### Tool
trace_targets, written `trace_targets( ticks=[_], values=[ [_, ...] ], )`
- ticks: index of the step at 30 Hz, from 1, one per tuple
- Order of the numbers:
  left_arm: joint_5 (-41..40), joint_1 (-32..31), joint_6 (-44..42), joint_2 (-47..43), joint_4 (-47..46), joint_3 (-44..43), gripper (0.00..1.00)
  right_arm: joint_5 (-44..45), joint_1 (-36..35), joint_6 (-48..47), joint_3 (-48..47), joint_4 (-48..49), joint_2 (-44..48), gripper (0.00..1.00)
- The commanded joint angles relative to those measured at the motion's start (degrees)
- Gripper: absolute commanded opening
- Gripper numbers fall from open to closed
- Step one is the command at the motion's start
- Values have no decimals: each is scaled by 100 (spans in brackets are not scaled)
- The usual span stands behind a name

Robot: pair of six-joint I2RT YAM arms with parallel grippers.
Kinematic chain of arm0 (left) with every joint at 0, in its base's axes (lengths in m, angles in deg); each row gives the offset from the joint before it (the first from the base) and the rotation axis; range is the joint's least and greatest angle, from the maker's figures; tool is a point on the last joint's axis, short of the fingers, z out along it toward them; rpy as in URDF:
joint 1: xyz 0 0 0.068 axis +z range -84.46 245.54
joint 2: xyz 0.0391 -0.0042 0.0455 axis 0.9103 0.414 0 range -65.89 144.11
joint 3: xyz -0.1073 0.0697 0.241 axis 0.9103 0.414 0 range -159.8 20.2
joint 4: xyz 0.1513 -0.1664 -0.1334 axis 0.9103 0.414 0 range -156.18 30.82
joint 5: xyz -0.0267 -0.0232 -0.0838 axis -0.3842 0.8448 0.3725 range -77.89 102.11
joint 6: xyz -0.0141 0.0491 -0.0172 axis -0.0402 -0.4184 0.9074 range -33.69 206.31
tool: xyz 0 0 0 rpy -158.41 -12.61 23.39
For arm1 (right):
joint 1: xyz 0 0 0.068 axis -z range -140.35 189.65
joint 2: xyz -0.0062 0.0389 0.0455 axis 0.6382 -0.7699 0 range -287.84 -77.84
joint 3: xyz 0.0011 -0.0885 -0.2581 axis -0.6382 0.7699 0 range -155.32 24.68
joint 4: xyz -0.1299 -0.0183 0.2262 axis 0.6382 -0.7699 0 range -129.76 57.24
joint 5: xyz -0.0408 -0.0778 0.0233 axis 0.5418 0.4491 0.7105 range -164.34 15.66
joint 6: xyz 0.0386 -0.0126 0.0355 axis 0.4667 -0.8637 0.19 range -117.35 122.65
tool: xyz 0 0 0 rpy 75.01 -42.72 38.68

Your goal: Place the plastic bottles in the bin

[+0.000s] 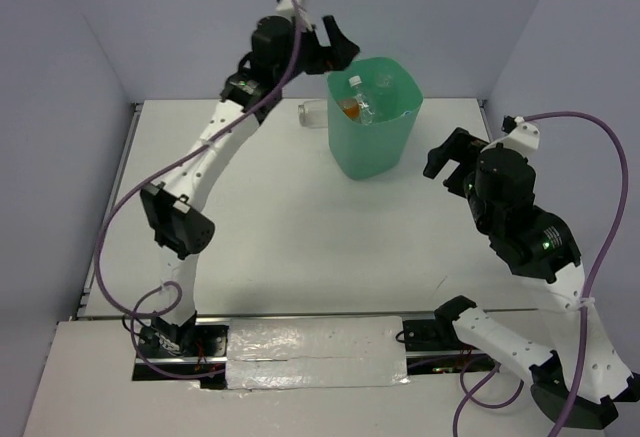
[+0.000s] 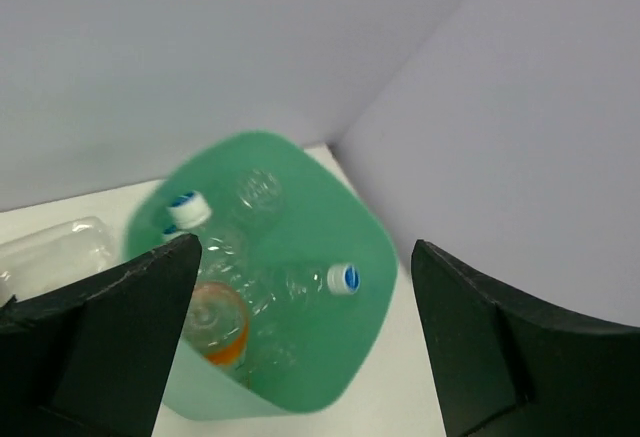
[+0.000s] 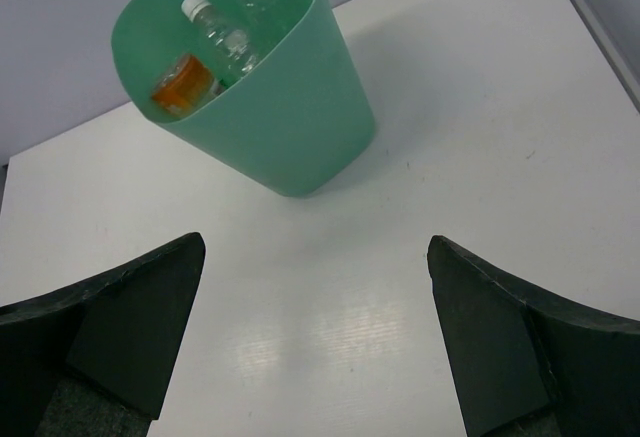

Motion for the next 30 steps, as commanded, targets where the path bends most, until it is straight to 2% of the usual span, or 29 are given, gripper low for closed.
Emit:
trace_targets(
  ticks=[1,3,5,9,12,17,24,30],
  values=[
    [-674,1050,1173,-608,497,-53,99,64,-35,28,44,109,18,100],
    [-559,1457,1901,-617,629,439,99,55,-35,46,70,127,0,100],
    [-183,1889,2238,-390,840,624,99,11,-35,37,97,153,-26,100],
    [548,2302,2749,576,1209,73,99,2,-44,11,79,188,-123,100],
    [1066,2478,3048,1358,939,-79,99,37,-27,-16,35,197,-210,100],
    [1690,2575,3119,2097,-186,-78,99,108,-35,-86,18,197,-377,100],
    [2323,2619,2662,3240,-978,-456,99,-15,-35,-130,-26,329,-702,100],
    [2491,2611,2688,3461,-1741,-17,99,-174,-35,-130,-105,408,-922,100]
  ],
)
